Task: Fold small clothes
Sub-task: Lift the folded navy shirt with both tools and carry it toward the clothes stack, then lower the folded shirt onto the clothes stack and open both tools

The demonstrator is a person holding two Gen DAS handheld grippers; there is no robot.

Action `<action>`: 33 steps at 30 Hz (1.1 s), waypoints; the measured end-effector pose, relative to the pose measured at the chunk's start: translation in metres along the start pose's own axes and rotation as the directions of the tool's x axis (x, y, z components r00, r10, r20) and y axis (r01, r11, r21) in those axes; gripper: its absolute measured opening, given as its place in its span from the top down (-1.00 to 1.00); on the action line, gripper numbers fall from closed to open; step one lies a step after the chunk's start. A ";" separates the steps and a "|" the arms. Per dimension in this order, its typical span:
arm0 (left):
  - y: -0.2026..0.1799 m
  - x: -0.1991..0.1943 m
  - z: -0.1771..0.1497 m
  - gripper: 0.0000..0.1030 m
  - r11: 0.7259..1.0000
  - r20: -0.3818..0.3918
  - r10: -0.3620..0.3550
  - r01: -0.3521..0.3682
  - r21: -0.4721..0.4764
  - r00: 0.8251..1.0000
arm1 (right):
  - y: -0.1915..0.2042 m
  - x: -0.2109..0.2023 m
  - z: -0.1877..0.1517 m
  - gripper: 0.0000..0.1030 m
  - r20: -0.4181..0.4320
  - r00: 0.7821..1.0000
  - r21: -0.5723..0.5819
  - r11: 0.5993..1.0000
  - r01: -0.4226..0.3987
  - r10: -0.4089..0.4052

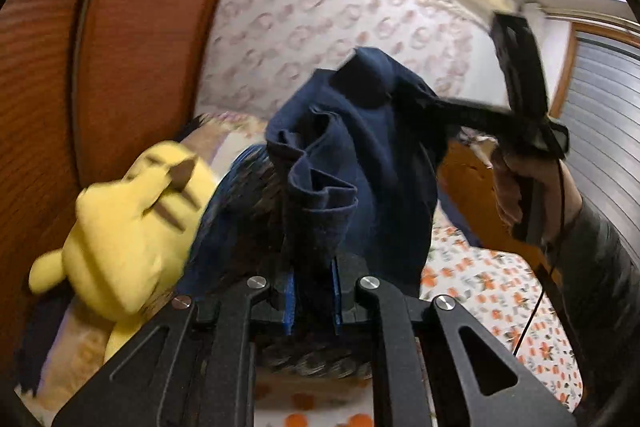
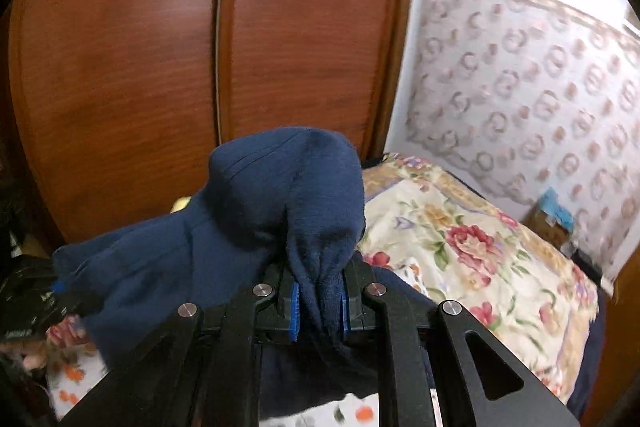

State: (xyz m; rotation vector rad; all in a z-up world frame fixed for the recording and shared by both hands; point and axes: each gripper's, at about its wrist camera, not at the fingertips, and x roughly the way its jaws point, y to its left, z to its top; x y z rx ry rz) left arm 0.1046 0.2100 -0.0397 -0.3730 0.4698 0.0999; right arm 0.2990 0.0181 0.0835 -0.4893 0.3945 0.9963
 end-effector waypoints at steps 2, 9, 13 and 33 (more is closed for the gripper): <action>0.008 0.008 -0.007 0.72 1.000 -0.021 0.022 -0.022 -0.012 1.000 | 0.003 0.034 0.001 0.72 -0.030 1.000 -0.016 1.000 0.001 -0.002; 0.014 0.013 -0.020 0.70 0.996 -0.060 0.084 -0.084 0.004 0.995 | -0.019 0.096 0.013 0.00 -0.078 0.994 0.082 0.993 0.086 -0.079; 0.002 -0.005 -0.018 0.37 0.994 -0.037 0.098 -0.096 0.047 0.995 | -0.048 0.086 0.014 -0.18 -0.045 0.994 0.155 0.982 0.108 -0.102; -0.085 -0.059 -0.023 -1.00 0.970 0.049 -0.017 0.005 0.243 0.999 | 0.033 -0.057 -0.101 -0.52 0.057 0.982 0.302 0.941 0.153 -0.178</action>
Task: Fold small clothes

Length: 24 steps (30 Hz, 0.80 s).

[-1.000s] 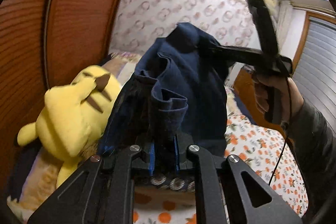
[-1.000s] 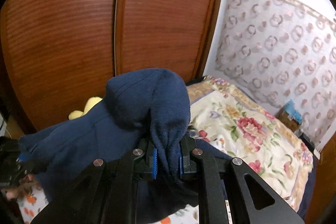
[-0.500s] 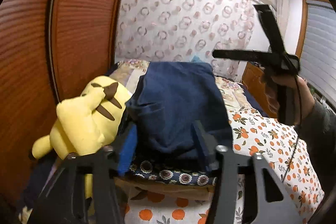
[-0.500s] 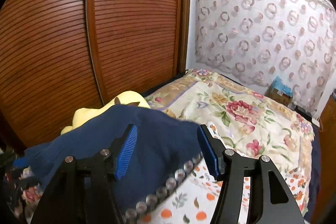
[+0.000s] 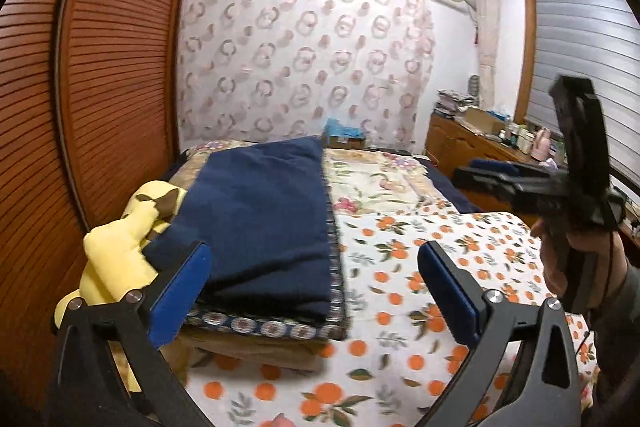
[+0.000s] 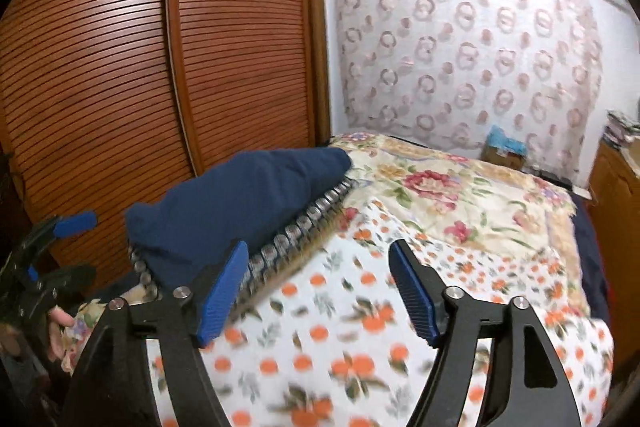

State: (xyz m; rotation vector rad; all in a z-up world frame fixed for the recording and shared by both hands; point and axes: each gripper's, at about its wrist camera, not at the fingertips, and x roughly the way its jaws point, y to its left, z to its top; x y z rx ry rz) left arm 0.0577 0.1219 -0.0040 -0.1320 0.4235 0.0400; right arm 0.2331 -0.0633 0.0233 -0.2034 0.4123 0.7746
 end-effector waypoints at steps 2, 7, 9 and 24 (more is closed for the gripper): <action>-0.011 -0.002 -0.001 -1.00 1.000 0.005 -0.009 0.009 0.012 1.000 | 0.004 -0.014 -0.009 -0.58 0.005 1.000 0.010 1.000 0.025 -0.025; -0.038 -0.005 -0.006 -1.00 0.999 -0.001 -0.047 0.047 0.027 0.999 | 0.012 -0.044 -0.027 -0.63 0.009 0.996 0.050 0.995 0.087 -0.088; -0.053 -0.006 -0.008 -1.00 0.998 -0.008 -0.049 0.049 0.039 0.999 | 0.017 -0.060 -0.034 -0.65 0.013 0.994 0.068 0.992 0.109 -0.111; -0.117 -0.020 0.006 -1.00 0.993 0.006 -0.067 0.066 0.099 0.998 | 0.065 -0.158 -0.055 -0.66 0.119 0.934 0.190 0.931 0.311 -0.336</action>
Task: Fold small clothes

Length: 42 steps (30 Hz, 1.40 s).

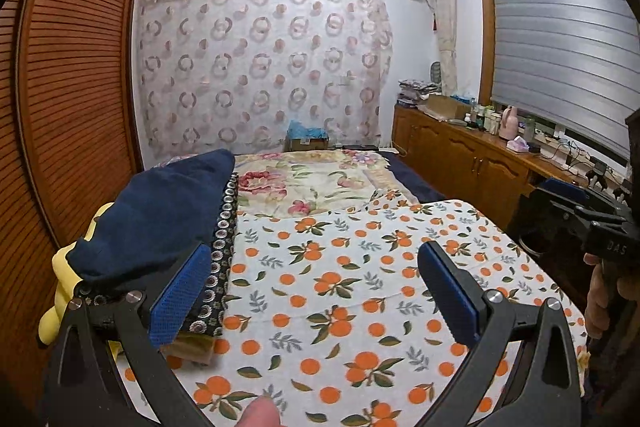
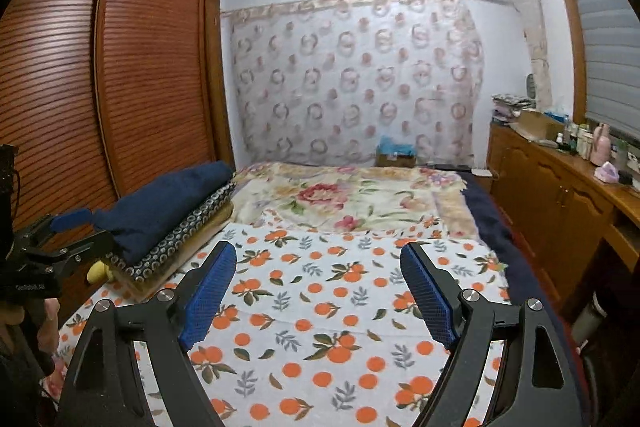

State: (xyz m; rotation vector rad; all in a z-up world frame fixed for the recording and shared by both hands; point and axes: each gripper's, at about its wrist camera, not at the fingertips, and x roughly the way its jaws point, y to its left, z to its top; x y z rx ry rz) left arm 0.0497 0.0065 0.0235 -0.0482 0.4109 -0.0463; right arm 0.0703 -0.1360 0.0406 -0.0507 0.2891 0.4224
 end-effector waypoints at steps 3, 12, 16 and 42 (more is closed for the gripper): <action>-0.005 -0.004 0.004 -1.00 1.000 0.007 -0.002 0.002 -0.004 1.000 | 0.009 -0.010 -0.001 -0.66 0.011 1.000 0.005 1.000 0.018 -0.018; -0.010 -0.009 0.009 -1.00 1.000 0.013 0.002 -0.002 -0.002 1.000 | 0.020 -0.011 -0.017 -0.66 0.034 0.998 0.017 0.999 0.047 -0.048; -0.012 -0.010 0.009 -1.00 1.000 0.014 0.001 -0.001 0.003 1.000 | 0.015 -0.008 -0.024 -0.66 0.033 0.998 0.027 0.998 0.048 -0.049; -0.011 -0.010 0.009 -1.00 1.000 0.016 0.000 0.000 0.004 1.000 | -0.012 -0.027 -0.019 -0.66 0.032 0.998 0.013 0.998 0.056 -0.056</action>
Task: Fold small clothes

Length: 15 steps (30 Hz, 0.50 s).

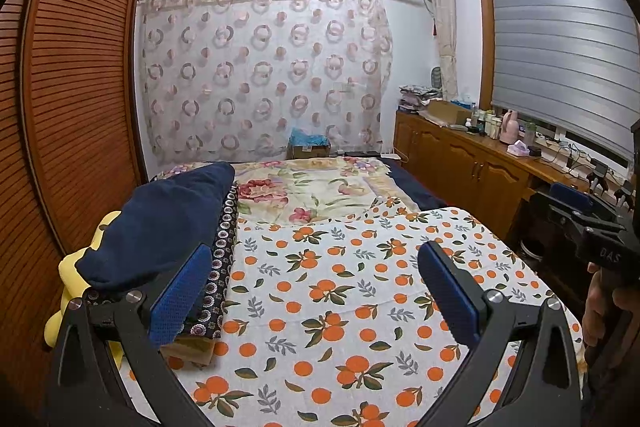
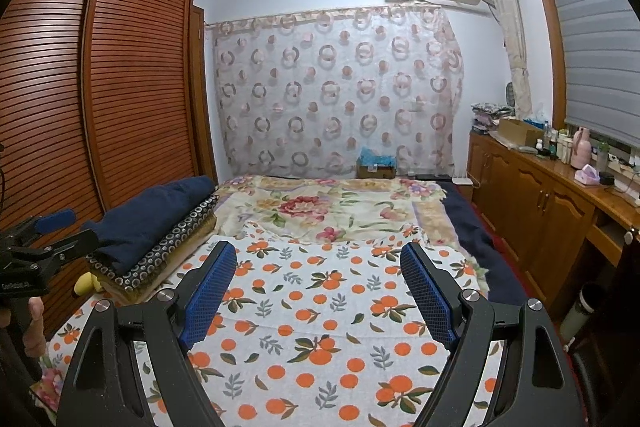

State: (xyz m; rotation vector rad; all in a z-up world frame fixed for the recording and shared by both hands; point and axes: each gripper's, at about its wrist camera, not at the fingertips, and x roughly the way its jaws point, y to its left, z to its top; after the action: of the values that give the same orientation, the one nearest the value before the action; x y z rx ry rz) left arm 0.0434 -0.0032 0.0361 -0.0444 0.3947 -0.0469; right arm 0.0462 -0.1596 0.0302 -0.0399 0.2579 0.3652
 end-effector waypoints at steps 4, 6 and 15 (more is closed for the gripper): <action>0.000 0.000 0.000 -1.00 1.000 0.000 0.000 0.000 0.000 1.000 | -0.005 -0.002 0.001 -0.66 0.000 1.000 0.000 1.000 0.000 0.000; 0.000 0.000 0.000 -1.00 1.000 0.000 0.000 0.000 0.001 1.000 | -0.004 -0.004 0.000 -0.66 0.001 1.000 -0.004 1.000 -0.002 0.002; 0.000 0.001 -0.001 -1.00 1.000 0.000 0.000 0.000 0.002 1.000 | -0.006 -0.007 0.001 -0.66 0.003 1.000 -0.006 1.000 -0.005 0.005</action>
State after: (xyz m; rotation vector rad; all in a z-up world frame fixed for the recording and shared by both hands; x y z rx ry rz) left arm 0.0438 -0.0028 0.0350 -0.0428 0.3949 -0.0472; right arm 0.0423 -0.1671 0.0327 -0.0448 0.2537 0.3706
